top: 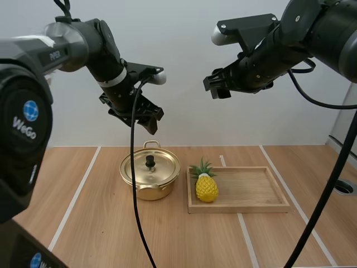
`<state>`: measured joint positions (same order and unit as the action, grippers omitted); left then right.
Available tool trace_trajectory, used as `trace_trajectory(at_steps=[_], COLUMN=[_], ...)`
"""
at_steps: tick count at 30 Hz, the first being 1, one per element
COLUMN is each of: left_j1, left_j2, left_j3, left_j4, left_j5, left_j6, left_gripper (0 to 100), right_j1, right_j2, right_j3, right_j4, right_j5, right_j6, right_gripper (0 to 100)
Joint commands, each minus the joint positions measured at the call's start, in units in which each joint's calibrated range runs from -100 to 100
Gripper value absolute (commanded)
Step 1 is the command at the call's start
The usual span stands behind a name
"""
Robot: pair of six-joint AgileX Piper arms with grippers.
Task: Open the pot, put the pineapple inside, and close it
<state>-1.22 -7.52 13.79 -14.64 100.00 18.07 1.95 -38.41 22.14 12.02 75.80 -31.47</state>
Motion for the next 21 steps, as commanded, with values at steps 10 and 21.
trace_trajectory(at_steps=[10,21], left_j1=[-0.14,-0.14], left_j2=[9.48,14.73], left_j3=[-0.65,-0.79], left_j4=[-1.3,-1.42], left_j5=[0.0,0.0], left_j6=[4.35,7.79], left_gripper=[93,93], right_j1=[-0.17,-0.17], right_j2=[-0.29,-0.29], right_j3=[-0.74,-0.74], right_j4=[-3.51,-4.23], right_j5=[-1.22,1.57], right_j6=[0.01,0.14], right_gripper=[100,100])
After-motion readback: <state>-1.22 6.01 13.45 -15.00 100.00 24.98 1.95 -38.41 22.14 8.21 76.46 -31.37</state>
